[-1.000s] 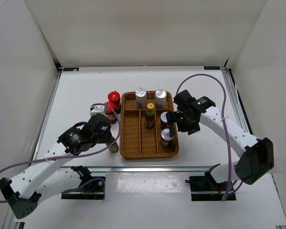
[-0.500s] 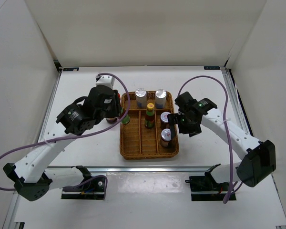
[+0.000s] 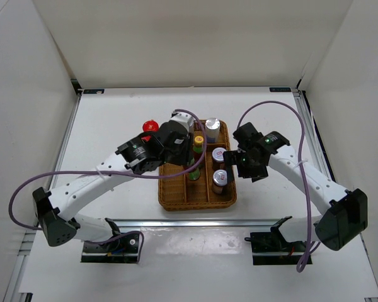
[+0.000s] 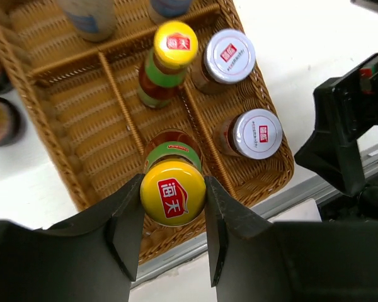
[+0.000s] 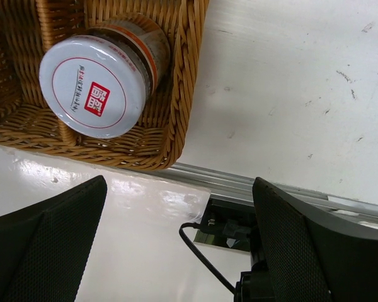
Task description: Organize the condiment bottles
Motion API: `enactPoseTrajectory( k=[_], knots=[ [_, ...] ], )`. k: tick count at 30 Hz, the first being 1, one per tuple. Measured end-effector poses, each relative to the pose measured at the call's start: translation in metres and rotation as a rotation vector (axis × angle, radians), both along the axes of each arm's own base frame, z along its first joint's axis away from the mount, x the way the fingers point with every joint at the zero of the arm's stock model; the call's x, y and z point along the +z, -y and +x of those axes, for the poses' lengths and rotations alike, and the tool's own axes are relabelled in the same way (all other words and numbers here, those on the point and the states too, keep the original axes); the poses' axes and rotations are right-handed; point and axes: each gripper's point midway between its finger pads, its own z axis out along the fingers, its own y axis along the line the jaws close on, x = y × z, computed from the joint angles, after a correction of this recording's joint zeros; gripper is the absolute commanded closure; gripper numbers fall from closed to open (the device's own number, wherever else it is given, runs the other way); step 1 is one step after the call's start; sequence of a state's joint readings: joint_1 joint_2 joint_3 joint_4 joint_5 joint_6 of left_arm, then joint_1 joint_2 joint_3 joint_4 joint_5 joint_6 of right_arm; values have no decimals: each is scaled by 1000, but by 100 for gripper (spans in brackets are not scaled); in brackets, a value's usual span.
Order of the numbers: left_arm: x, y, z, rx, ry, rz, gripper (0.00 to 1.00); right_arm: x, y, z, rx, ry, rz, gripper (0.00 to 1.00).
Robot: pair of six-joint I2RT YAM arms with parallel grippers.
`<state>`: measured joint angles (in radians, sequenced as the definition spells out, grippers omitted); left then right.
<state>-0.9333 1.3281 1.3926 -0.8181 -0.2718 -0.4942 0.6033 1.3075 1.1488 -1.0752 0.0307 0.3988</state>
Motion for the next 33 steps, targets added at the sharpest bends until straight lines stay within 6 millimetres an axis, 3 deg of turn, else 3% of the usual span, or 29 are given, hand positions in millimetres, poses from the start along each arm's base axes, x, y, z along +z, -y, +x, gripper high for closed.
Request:
enactPoseTrajectory(
  k=[3, 8, 10, 11, 12, 14, 15, 20, 24, 28, 30, 33],
  knots=[
    [-21, 6, -2, -11, -29, 6, 78, -3, 2, -4, -7, -14, -8, 0],
    [-63, 12, -4, -10, -103, 37, 73, -5, 5, -8, -12, -25, -13, 0],
    [-71, 17, -2, -9, -109, 38, 66, -4, 7, -10, -14, -24, -12, 0],
    [-71, 19, -1, -10, -106, 34, 58, -4, 8, -12, -14, -26, -14, 0],
    [-71, 20, 0, -12, -103, 32, 40, -4, 9, -12, -17, -26, -14, 0],
    [-71, 23, 1, -16, -101, 26, 19, -2, 10, -12, -20, -21, -10, 0],
    [-71, 24, 1, -23, -97, 25, 0, -2, 10, -12, -20, -19, -9, 0],
    [-66, 30, 2, -55, -83, 30, 0, -2, 11, -12, -21, -17, -12, 0],
    [-24, 37, 12, -98, 9, 5, 0, -5, 13, -14, -22, -23, -22, 0],
    [67, 35, 29, -92, 221, -81, 0, -5, 13, -13, -22, -21, -25, 0],
    [113, 21, 35, -69, 324, -134, 0, -5, 14, -13, -20, -21, -26, 0],
    [154, -22, 59, 42, 421, -172, 0, -5, 14, -12, -20, -19, -27, 0]
  ],
)
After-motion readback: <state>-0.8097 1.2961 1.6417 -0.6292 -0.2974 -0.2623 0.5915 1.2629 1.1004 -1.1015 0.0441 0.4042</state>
